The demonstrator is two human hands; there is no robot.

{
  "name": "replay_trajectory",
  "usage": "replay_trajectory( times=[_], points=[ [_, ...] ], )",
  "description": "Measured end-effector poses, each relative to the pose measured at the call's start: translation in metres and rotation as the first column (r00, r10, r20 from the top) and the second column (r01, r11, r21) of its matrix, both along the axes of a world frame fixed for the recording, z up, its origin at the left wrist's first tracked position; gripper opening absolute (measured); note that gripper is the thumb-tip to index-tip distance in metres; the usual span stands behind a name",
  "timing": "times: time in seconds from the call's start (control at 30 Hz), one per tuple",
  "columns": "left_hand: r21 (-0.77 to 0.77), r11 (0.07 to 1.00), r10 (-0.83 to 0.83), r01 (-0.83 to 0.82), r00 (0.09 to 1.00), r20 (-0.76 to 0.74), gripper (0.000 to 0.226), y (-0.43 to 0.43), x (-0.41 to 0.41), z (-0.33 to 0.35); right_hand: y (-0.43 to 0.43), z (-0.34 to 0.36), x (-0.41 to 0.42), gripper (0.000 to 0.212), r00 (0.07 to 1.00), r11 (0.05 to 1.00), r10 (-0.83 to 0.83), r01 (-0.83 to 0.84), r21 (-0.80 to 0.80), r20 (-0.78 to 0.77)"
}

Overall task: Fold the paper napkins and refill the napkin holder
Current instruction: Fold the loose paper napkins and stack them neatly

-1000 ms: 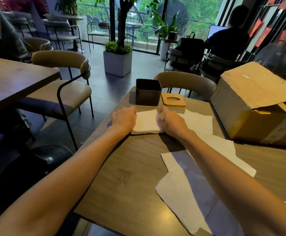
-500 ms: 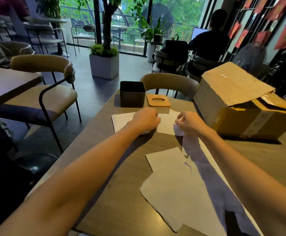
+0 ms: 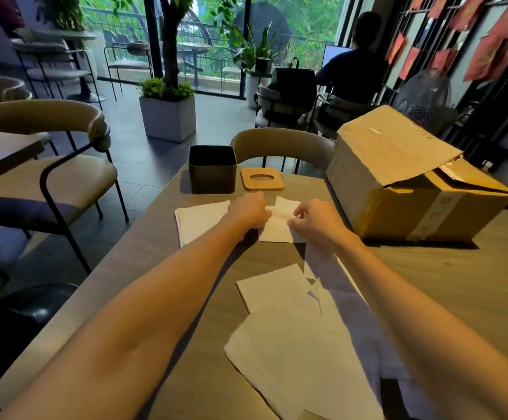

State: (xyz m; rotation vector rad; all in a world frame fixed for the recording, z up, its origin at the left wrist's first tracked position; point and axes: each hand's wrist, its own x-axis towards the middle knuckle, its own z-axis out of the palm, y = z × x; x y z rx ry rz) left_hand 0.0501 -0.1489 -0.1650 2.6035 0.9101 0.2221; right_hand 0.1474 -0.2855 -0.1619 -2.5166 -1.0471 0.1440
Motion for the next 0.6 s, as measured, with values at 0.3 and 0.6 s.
replay_trajectory(
  times=[0.3, 0.6],
  points=[
    [-0.249, 0.964, -0.038, 0.090, 0.977, 0.208, 0.012, -0.002, -0.012, 0.008, 0.003, 0.000, 0.007, 0.041, 0.982, 0.987, -0.119, 0.133, 0.088, -0.145],
    [-0.596, 0.786, 0.131, 0.168, 0.896, 0.425, 0.052, 0.017, -0.042, 0.028, 0.014, 0.009, -0.007, 0.037, 0.967, 0.983, -0.035, 0.079, 0.166, -0.251]
  ],
)
